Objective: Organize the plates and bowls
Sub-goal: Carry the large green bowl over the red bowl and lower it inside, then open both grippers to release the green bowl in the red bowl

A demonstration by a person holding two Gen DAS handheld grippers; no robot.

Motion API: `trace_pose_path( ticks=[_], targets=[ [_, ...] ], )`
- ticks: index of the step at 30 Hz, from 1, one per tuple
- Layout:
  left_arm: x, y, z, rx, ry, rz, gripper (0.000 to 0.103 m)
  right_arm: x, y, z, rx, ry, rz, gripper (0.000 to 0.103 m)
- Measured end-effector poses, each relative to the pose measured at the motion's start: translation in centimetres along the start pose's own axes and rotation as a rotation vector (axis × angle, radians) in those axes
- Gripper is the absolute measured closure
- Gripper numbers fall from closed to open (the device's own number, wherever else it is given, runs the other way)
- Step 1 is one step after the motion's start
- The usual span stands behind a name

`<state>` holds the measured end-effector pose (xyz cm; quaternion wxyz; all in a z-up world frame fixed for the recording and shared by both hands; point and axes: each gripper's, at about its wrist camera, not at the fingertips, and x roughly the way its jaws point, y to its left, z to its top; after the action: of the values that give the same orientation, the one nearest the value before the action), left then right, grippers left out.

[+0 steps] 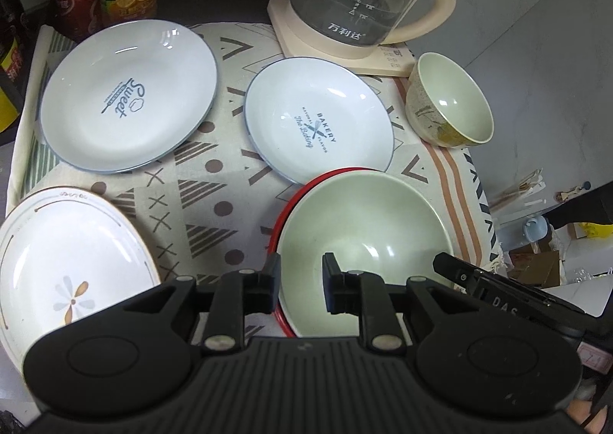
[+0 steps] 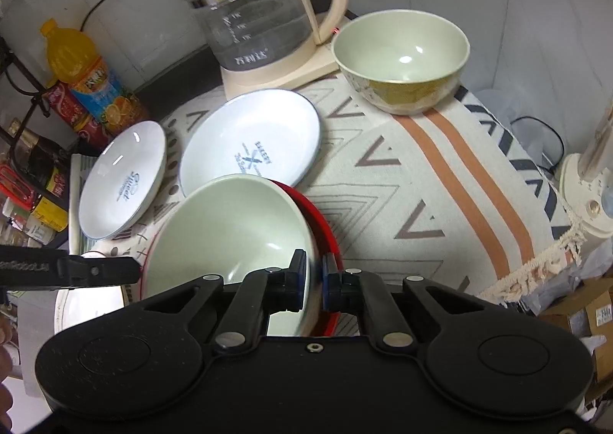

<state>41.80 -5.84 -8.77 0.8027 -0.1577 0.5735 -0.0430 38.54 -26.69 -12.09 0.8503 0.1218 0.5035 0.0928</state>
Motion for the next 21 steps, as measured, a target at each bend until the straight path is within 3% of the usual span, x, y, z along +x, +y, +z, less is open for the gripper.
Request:
trace_pose_path(
  ticks=[5, 9, 12, 21],
  targets=[
    [0.1, 0.0, 0.3, -0.006, 0.003, 0.005, 0.081, -1.1, 0.0, 0.3, 0.005, -0.03, 0.02, 0.081],
    [0.4, -0.9, 1.0, 0.009, -0.014, 0.023, 0.065, -2.3, -0.5, 1.0, 0.026, -0.069, 0.046, 0.066],
    [0.8, -1.9, 1.7, 0.024, -0.023, 0.028, 0.056, -2.7, -1.0, 1.7, 0.043, -0.096, 0.038, 0.061],
    [2.8, -5.3, 3.8, 0.065, -0.03, 0.011, 0.047, -2.4, -4.5, 3.1, 0.097, -0.115, 0.004, 0.051]
  ],
)
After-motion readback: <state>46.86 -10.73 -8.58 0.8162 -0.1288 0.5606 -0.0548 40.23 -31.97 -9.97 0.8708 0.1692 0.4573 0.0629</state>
